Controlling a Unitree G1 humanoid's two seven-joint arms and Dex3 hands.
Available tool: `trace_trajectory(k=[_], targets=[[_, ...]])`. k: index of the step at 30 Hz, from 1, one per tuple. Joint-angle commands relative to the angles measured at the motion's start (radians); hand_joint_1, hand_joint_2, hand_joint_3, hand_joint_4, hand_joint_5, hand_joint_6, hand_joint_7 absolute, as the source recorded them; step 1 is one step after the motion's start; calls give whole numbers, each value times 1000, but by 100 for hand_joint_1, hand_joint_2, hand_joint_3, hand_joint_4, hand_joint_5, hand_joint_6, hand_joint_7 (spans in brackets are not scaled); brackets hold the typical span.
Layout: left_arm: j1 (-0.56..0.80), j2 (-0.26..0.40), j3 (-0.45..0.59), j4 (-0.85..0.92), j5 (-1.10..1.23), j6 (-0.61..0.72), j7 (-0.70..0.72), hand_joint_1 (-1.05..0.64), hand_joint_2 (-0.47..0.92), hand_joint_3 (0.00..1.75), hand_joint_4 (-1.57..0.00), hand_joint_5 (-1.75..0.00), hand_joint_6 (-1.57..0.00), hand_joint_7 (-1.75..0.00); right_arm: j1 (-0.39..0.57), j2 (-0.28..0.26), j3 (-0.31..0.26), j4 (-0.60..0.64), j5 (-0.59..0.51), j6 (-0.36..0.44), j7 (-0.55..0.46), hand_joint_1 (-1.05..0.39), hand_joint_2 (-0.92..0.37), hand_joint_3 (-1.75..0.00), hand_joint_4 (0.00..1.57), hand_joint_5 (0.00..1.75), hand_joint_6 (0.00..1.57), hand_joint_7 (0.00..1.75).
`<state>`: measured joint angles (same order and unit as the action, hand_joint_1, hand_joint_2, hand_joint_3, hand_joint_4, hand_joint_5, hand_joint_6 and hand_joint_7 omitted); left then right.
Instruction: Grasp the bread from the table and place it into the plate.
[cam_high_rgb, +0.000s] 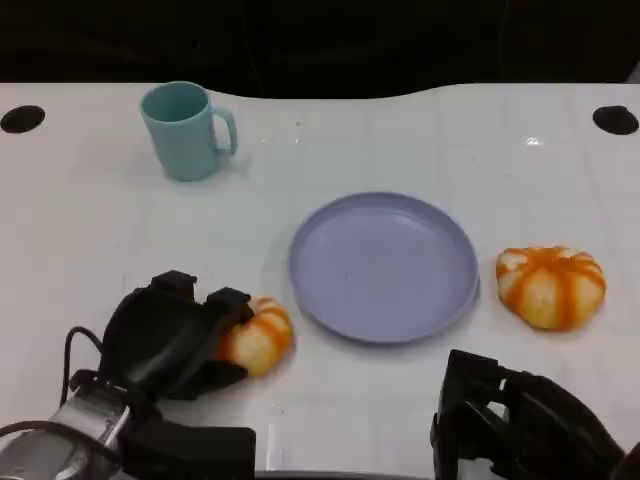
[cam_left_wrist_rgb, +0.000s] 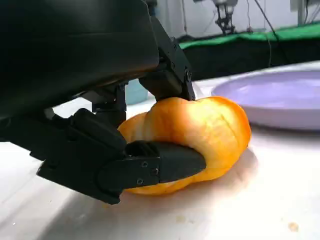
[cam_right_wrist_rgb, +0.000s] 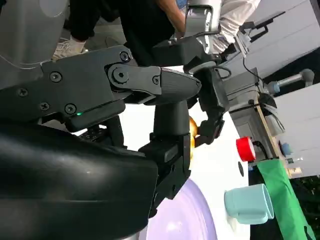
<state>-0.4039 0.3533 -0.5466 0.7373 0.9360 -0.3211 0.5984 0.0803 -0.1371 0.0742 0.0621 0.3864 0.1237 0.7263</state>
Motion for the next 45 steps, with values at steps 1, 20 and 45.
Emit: trace_trajectory(k=[1,20,45], targets=[[19,30,56,-88,-65,-2,-21,-33,58,102,-84,-175,-71,-146,4,-10,-12,-2,4,6,-7,-53,-92,-45,63,175,40,174],[-33,31,191,-254,-188,-8,-165,-26,52,98,-91,-175,-64,-175,-13,17,3,10,3,28,-23,-52,-92,-45,61,175,40,174],[-292,-212,117,-10,-316,-80,-464,-28,42,126,-97,-175,-75,-172,47,-22,1,-52,-6,21,-7,-53,-92,-49,64,175,42,175]])
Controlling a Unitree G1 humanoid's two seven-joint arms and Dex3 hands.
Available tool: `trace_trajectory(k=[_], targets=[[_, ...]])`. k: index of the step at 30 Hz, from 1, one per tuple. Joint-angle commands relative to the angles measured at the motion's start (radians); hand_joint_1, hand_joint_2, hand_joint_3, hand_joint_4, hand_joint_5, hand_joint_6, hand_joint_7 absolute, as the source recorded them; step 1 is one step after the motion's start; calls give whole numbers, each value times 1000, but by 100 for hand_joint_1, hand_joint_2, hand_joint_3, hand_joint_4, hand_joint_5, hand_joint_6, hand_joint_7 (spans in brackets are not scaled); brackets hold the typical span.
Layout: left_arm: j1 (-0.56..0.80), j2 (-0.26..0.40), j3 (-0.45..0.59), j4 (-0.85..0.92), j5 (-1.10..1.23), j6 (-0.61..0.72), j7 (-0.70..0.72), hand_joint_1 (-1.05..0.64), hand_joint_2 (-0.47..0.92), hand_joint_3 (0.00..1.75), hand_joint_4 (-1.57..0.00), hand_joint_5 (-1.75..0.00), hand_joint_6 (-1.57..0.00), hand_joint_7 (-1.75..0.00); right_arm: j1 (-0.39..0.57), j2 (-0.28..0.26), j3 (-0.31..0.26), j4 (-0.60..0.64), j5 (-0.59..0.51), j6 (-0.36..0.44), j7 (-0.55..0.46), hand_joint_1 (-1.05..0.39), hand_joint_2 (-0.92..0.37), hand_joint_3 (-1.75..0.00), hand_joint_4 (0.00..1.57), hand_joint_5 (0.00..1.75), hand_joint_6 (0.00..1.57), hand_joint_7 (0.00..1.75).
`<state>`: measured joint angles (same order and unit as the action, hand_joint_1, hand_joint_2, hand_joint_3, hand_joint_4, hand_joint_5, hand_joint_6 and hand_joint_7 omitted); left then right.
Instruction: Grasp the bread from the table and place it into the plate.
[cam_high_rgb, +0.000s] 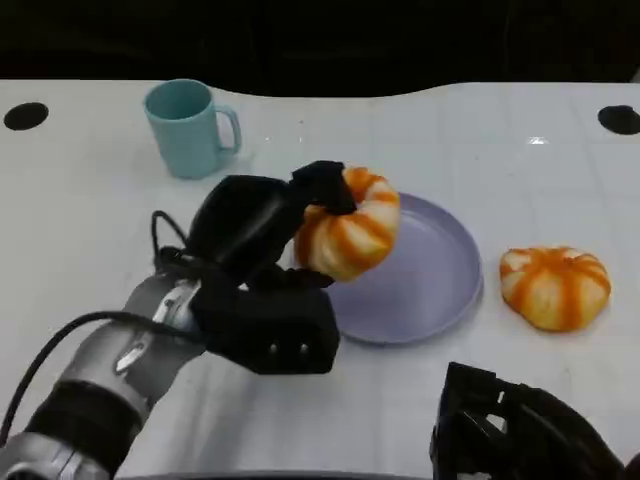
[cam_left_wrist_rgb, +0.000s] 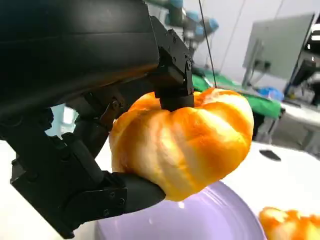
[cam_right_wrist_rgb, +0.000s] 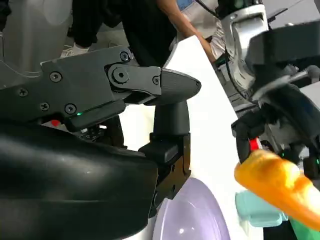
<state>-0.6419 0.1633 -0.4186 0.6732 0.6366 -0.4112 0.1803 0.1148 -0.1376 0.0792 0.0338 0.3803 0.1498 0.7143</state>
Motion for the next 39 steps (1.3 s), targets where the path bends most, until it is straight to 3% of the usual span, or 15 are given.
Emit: trace_trajectory(k=[1,9,12,17,20,21,22,23,24,26,27,28,30,34,39], targets=[[-59,-25,-12,61,-17,9,-50,-28,43,127,-97,-175,-75,-173,14,-23,-4,-26,-1,-4,3,-54,-92,-49,64,175,42,175],[-163,-99,-50,213,1,64,-58,-30,43,127,-96,-175,-74,-170,19,-22,-4,-32,17,3,14,-54,-92,-47,64,175,42,175],[-184,-106,-59,273,3,48,-38,-31,44,123,-95,-175,-76,-158,23,-21,-1,-36,12,2,12,-54,-92,-46,64,175,42,174],[-212,-110,-81,348,18,26,-7,-28,46,121,-95,-175,-76,-170,30,-26,7,-46,4,-2,14,-54,-92,-44,64,175,42,172],[-223,-104,-98,358,31,39,-30,-29,63,93,-75,-172,-77,-110,35,-24,10,-59,1,14,0,-54,-92,-41,63,175,44,171],[-224,-102,-101,357,33,42,-39,-31,75,68,-68,-160,-78,-81,35,-24,11,-63,-1,16,-5,-55,-92,-40,63,175,45,171],[-227,-98,-109,355,39,46,-52,-32,82,53,-66,-155,-81,-66,35,-24,11,-64,-3,17,-8,-55,-92,-40,63,175,45,171],[-229,-92,-118,351,48,49,-59,-37,88,41,-60,-143,-74,-44,35,-24,13,-65,-5,13,-9,-56,-92,-39,63,175,45,171],[-230,-87,-127,347,57,50,-66,-39,90,36,-57,-137,-70,-34,34,-25,13,-65,-5,11,-8,-56,-92,-39,63,175,45,171],[-229,-78,-140,337,70,59,-80,-45,92,31,-53,-107,-60,-17,34,-24,15,-65,-6,5,-7,-54,-92,-40,62,175,44,170],[-230,-74,-146,332,75,68,-91,-53,92,32,-50,-83,-51,-8,34,-24,16,-67,-7,4,-8,-54,-92,-41,62,175,44,170],[-230,-72,-151,326,81,79,-102,-59,92,33,-49,-63,-44,-3,34,-24,17,-68,-7,4,-9,-54,-92,-41,62,175,44,170],[-230,-67,-159,314,89,97,-122,-66,92,35,-45,-43,-36,-1,33,-23,17,-69,-5,9,-11,-54,-92,-42,63,175,44,170],[-234,-54,-172,296,104,122,-152,-78,92,38,-38,-31,-29,0,27,-20,16,-56,0,6,-7,-53,-92,-42,63,175,44,170],[-237,-39,-174,273,110,138,-171,-79,92,39,-38,-29,-32,-2,27,-19,18,-66,-5,15,-19,-54,-92,-42,63,175,45,170]])
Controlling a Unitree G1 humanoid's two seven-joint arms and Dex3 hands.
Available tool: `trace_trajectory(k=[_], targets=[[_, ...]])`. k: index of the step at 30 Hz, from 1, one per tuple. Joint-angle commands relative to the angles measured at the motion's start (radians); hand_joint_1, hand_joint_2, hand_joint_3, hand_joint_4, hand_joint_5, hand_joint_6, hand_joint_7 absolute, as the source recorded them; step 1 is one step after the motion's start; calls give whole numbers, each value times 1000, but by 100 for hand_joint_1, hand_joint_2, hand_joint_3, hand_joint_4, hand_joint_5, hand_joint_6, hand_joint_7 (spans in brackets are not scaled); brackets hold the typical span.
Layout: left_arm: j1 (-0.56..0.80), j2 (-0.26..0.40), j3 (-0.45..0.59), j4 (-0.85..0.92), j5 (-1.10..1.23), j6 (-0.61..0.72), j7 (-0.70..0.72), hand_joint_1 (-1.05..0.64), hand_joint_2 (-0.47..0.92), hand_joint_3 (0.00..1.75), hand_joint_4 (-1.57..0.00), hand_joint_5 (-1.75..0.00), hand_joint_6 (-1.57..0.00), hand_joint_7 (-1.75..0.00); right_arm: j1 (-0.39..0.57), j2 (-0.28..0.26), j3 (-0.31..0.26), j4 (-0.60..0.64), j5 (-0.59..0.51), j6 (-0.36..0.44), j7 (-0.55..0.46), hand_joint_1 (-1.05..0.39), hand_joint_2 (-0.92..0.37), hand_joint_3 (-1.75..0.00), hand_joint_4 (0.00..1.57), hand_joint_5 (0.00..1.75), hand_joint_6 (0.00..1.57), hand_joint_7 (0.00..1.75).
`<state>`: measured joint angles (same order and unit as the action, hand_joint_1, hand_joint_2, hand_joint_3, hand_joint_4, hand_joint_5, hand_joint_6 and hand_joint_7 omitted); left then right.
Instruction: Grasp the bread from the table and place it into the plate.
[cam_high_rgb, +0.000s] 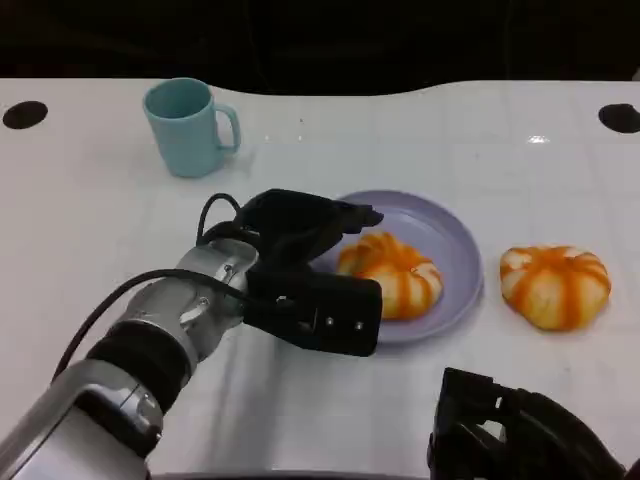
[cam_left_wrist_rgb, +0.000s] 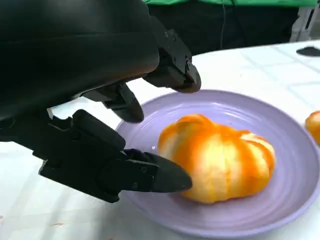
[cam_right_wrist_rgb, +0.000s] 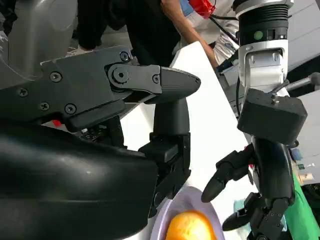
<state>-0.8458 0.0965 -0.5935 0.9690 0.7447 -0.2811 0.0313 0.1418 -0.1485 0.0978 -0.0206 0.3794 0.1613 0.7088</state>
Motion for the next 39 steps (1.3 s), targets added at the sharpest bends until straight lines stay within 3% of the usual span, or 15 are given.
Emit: trace_trajectory(k=[1,14,20,21,22,24,25,27,28,31,39], targets=[[-33,29,3,-26,-1,8,-26,-79,92,38,-39,-30,-33,-3,1,-8,0,-14,-3,7,-17,-54,-92,-42,63,175,45,170],[66,89,87,-164,-97,-66,-12,-72,92,33,-55,-38,-46,-6,9,-9,-5,-5,12,-10,-1,-55,-92,-42,62,175,44,170],[208,84,223,-253,-303,-202,-31,-65,92,25,-62,-80,-63,-11,-4,-11,-13,9,11,-19,4,-54,-92,-42,62,175,44,170],[233,78,244,-270,-345,-216,-48,-65,92,25,-60,-95,-67,-13,-7,-11,-14,13,10,-20,5,-54,-92,-42,62,175,44,170],[250,74,258,-283,-374,-224,-63,-62,92,24,-57,-123,-73,-19,-9,-11,-14,15,10,-21,6,-54,-92,-42,62,175,44,171],[291,67,289,-322,-452,-238,-111,-61,92,24,-55,-138,-76,-22,-10,-11,-14,20,12,-19,10,-54,-92,-42,62,175,43,171],[316,63,305,-348,-498,-243,-142,-58,92,26,-56,-160,-59,-81,-9,-12,-14,19,12,-15,10,-53,-92,-42,62,175,43,170],[376,51,345,-417,-621,-236,-223,-55,92,27,-59,-171,-41,-142,-6,-12,-13,15,9,-10,4,-54,-92,-42,61,175,43,169],[399,47,359,-444,-668,-230,-257,-54,92,27,-60,-173,-40,-155,-4,-11,-12,12,7,-9,-1,-54,-92,-41,61,175,44,169],[472,41,395,-527,-789,-199,-348,-58,92,31,-64,-174,-42,-170,0,-10,-13,2,8,-3,-8,-54,-92,-42,62,175,45,169],[674,36,457,-759,-993,-43,-484,-67,92,33,-80,-175,-56,-167,2,-15,-16,-2,14,-4,1,-54,-92,-43,62,175,44,172]])
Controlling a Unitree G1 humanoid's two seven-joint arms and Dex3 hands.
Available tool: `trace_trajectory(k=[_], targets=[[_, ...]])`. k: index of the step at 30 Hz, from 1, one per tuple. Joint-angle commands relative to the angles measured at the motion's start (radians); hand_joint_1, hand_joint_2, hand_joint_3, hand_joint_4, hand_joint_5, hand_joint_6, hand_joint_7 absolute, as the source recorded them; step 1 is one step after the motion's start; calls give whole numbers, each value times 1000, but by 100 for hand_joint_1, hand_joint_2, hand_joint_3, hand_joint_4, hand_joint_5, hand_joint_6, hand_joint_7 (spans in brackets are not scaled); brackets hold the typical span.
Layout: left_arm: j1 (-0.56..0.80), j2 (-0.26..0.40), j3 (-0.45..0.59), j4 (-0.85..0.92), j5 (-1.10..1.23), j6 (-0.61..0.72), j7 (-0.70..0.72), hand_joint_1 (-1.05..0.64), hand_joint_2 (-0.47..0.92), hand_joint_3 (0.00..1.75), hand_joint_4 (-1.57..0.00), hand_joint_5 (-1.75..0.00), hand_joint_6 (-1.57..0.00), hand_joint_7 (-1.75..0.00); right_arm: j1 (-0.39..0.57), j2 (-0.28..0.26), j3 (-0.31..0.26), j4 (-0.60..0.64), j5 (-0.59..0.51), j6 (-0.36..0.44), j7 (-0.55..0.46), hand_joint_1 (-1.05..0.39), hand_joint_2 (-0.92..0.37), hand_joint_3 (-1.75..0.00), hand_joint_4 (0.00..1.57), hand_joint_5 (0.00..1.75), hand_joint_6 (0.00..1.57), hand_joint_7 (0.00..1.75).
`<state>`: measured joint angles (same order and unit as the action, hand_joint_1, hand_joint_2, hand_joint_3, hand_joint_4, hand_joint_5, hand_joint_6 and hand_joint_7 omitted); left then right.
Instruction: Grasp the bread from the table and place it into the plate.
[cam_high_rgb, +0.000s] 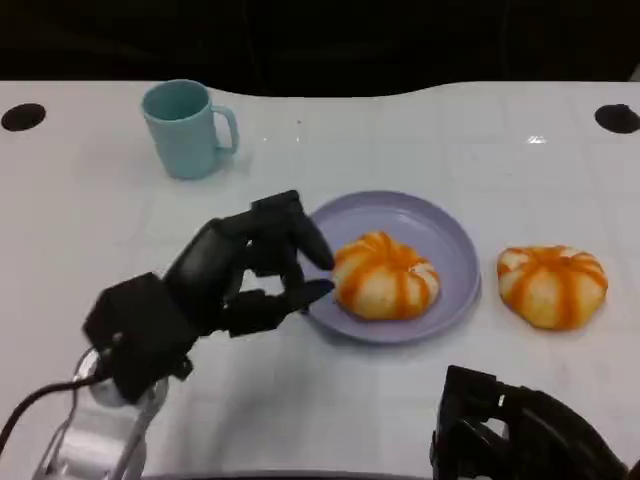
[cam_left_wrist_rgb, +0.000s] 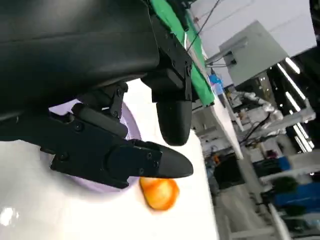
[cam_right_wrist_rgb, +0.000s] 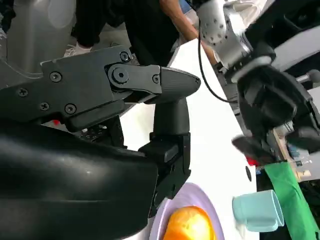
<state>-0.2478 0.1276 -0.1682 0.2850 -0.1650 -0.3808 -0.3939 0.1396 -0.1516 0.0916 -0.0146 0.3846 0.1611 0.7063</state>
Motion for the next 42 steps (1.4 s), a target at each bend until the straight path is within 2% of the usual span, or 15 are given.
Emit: trace_trajectory(k=[1,8,13,22,27,42], targets=[[98,7,36,-100,-97,82,-66,-66,92,33,-81,-175,-56,-169,3,-11,-10,-5,8,-6,4,-53,-92,-43,62,175,43,172],[268,15,52,-298,-205,340,-81,-62,92,32,-80,-175,-59,-175,5,-16,-7,-8,-2,-19,6,-53,-92,-44,62,175,42,172],[340,13,67,-364,-262,462,-94,-57,92,32,-80,-175,-57,-175,8,-18,-8,-9,2,-20,12,-53,-92,-45,62,175,42,172],[367,13,60,-335,-290,507,-196,-58,92,33,-81,-175,-57,-175,20,-14,-18,-10,1,-40,9,-53,-92,-44,64,175,42,173],[369,-11,70,-286,-297,469,-247,-59,92,29,-83,-175,-59,-175,17,-14,-21,-4,6,-47,13,-54,-92,-47,62,175,40,174],[329,-36,95,-222,-298,475,-291,-63,92,24,-85,-175,-61,-175,-26,-7,-34,66,10,-68,23,-56,-92,-45,63,175,42,174]])
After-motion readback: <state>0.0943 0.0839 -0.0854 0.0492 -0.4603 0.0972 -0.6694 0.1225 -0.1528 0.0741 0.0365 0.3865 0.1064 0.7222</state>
